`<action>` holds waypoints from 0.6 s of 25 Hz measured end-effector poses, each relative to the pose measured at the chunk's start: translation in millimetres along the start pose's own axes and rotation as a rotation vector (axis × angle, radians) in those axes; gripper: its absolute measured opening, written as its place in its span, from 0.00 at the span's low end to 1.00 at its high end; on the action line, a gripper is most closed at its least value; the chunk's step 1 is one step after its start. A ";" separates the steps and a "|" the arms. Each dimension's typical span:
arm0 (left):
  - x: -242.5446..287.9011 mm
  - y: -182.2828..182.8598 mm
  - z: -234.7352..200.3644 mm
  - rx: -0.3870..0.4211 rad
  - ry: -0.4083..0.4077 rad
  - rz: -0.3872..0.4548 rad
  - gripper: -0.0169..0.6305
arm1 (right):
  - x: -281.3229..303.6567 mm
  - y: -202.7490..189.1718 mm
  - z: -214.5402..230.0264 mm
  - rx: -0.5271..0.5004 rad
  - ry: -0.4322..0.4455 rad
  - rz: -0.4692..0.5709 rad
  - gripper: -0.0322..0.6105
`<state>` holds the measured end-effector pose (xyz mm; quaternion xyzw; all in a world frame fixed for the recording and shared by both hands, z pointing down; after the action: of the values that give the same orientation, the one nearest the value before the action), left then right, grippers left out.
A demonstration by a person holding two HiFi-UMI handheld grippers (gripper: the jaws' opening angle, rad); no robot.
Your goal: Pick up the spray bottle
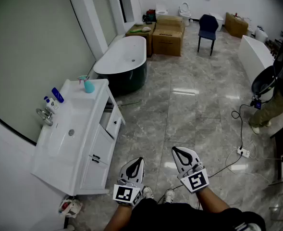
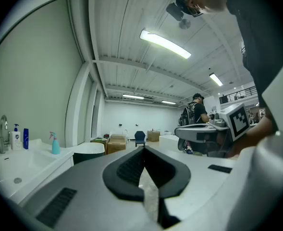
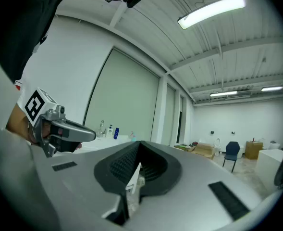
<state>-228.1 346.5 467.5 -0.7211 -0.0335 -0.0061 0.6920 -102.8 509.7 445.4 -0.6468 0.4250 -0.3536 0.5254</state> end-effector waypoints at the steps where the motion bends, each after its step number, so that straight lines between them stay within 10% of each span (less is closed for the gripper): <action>1: -1.5 1.4 -1.1 0.002 -0.003 0.003 0.02 | -0.5 1.5 -1.9 -0.001 -0.008 0.008 0.05; 15: -9.9 13.2 -29.4 0.015 -0.023 0.039 0.02 | 7.8 10.6 -18.9 0.065 -0.107 0.000 0.05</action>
<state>-236.1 316.3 455.0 -0.7164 -0.0275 0.0158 0.6970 -118.8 494.4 438.8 -0.6474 0.3847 -0.3319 0.5681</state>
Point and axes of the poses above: the fingertips, and each gripper's own axes: x forward along the fingers, z to its right, y out of its top, the point moved 7 cm from there along -x, backward along the fingers, and after that the axes turned 1 degree about -y, right-handed, at the moved point
